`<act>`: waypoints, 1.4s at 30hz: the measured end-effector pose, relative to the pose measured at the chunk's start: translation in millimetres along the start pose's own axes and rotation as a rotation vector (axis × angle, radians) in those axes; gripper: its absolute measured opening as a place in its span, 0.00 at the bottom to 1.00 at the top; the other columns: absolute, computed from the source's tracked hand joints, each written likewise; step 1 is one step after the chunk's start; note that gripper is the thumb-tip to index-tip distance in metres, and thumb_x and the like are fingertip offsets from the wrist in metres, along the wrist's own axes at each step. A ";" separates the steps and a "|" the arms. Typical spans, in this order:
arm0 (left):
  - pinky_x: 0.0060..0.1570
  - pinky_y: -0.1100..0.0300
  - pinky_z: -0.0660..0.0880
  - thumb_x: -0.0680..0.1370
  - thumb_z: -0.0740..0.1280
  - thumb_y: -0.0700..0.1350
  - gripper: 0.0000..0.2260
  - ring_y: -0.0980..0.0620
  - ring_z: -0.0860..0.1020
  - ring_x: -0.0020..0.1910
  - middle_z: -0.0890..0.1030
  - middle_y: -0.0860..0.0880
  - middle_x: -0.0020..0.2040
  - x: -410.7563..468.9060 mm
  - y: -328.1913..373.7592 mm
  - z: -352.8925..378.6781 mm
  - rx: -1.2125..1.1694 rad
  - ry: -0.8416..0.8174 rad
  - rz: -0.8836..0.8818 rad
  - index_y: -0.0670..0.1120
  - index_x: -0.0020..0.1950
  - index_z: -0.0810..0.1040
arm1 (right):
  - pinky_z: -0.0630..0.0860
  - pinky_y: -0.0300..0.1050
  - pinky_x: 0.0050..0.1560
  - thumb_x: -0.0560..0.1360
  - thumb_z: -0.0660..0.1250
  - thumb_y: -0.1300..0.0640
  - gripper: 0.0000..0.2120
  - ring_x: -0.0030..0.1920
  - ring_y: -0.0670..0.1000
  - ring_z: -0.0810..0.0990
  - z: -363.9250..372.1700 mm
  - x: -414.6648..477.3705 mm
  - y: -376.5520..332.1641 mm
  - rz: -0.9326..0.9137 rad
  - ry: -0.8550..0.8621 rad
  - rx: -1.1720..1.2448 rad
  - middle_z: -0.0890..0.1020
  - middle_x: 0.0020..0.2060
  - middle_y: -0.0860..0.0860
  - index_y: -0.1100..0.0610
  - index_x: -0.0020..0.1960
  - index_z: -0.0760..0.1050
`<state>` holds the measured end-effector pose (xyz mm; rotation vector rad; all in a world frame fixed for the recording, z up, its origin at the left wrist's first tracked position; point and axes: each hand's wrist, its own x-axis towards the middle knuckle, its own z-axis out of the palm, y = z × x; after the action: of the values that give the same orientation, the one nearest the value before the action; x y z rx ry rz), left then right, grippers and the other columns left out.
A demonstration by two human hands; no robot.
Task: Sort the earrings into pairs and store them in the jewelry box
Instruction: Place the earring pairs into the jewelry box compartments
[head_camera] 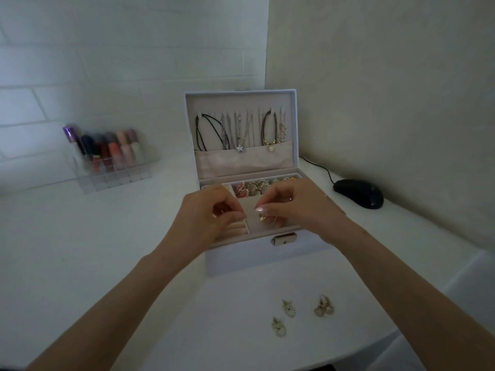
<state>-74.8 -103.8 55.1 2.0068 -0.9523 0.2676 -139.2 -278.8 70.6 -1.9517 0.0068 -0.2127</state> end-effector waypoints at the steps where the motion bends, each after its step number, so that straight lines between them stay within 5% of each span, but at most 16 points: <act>1: 0.40 0.73 0.71 0.67 0.74 0.36 0.06 0.55 0.77 0.40 0.80 0.52 0.36 0.2 -3.3 -1.5 -0.002 0.005 -0.017 0.45 0.37 0.80 | 0.76 0.35 0.31 0.70 0.71 0.67 0.03 0.28 0.44 0.78 2.5 3.1 -0.3 0.004 -0.009 0.001 0.81 0.31 0.53 0.64 0.44 0.79; 6: 0.41 0.73 0.73 0.65 0.75 0.33 0.09 0.55 0.79 0.40 0.80 0.48 0.42 3.6 -16.9 -8.8 0.019 0.034 -0.043 0.40 0.41 0.78 | 0.76 0.37 0.29 0.68 0.74 0.63 0.05 0.27 0.46 0.77 16.2 21.3 2.8 -0.002 -0.001 -0.056 0.79 0.27 0.51 0.59 0.38 0.78; 11: 0.44 0.56 0.75 0.65 0.75 0.34 0.07 0.50 0.79 0.40 0.79 0.48 0.44 6.4 -28.0 -12.8 0.127 0.009 0.025 0.44 0.36 0.80 | 0.75 0.35 0.28 0.66 0.75 0.62 0.07 0.24 0.43 0.76 22.8 36.2 3.4 0.012 -0.011 -0.118 0.78 0.21 0.47 0.57 0.34 0.78; 17: 0.44 0.58 0.71 0.67 0.75 0.43 0.06 0.56 0.74 0.40 0.77 0.58 0.39 6.5 -30.8 -17.4 0.226 0.009 -0.032 0.52 0.37 0.79 | 0.77 0.36 0.30 0.68 0.71 0.70 0.09 0.26 0.45 0.79 25.3 46.7 1.0 0.017 -0.084 -0.089 0.80 0.23 0.48 0.57 0.35 0.80; 21: 0.47 0.52 0.74 0.67 0.75 0.43 0.07 0.56 0.76 0.39 0.79 0.56 0.39 10.9 -28.3 -22.6 0.192 -0.008 -0.102 0.53 0.35 0.79 | 0.76 0.33 0.30 0.69 0.70 0.71 0.05 0.26 0.42 0.79 26.7 53.1 -0.8 0.038 -0.104 -0.136 0.80 0.24 0.47 0.64 0.42 0.81; 28: 0.43 0.60 0.68 0.68 0.74 0.45 0.13 0.60 0.71 0.40 0.76 0.57 0.40 15.5 -34.4 -22.7 0.223 -0.067 -0.164 0.61 0.33 0.74 | 0.74 0.32 0.43 0.68 0.73 0.64 0.06 0.38 0.43 0.79 34.2 60.9 -2.1 0.029 -0.069 -0.287 0.83 0.38 0.53 0.59 0.45 0.83; 35: 0.37 0.66 0.66 0.70 0.72 0.45 0.06 0.61 0.72 0.35 0.76 0.63 0.35 22.7 -36.9 -20.9 0.273 -0.079 -0.217 0.55 0.38 0.79 | 0.71 0.39 0.51 0.69 0.73 0.60 0.07 0.49 0.47 0.78 41.9 68.9 0.5 0.061 -0.020 -0.354 0.84 0.46 0.54 0.58 0.47 0.83; 42: 0.33 0.67 0.62 0.73 0.70 0.44 0.04 0.60 0.68 0.35 0.79 0.57 0.40 31.4 -37.8 -16.8 0.366 -0.110 -0.255 0.53 0.41 0.81 | 0.74 0.44 0.54 0.68 0.73 0.59 0.06 0.51 0.50 0.80 45.5 71.6 4.8 0.049 0.041 -0.424 0.84 0.45 0.54 0.57 0.45 0.84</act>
<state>-23.7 -94.7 57.5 2.4746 -0.7403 0.2021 -61.4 -246.3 59.9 -2.3652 0.1367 -0.2327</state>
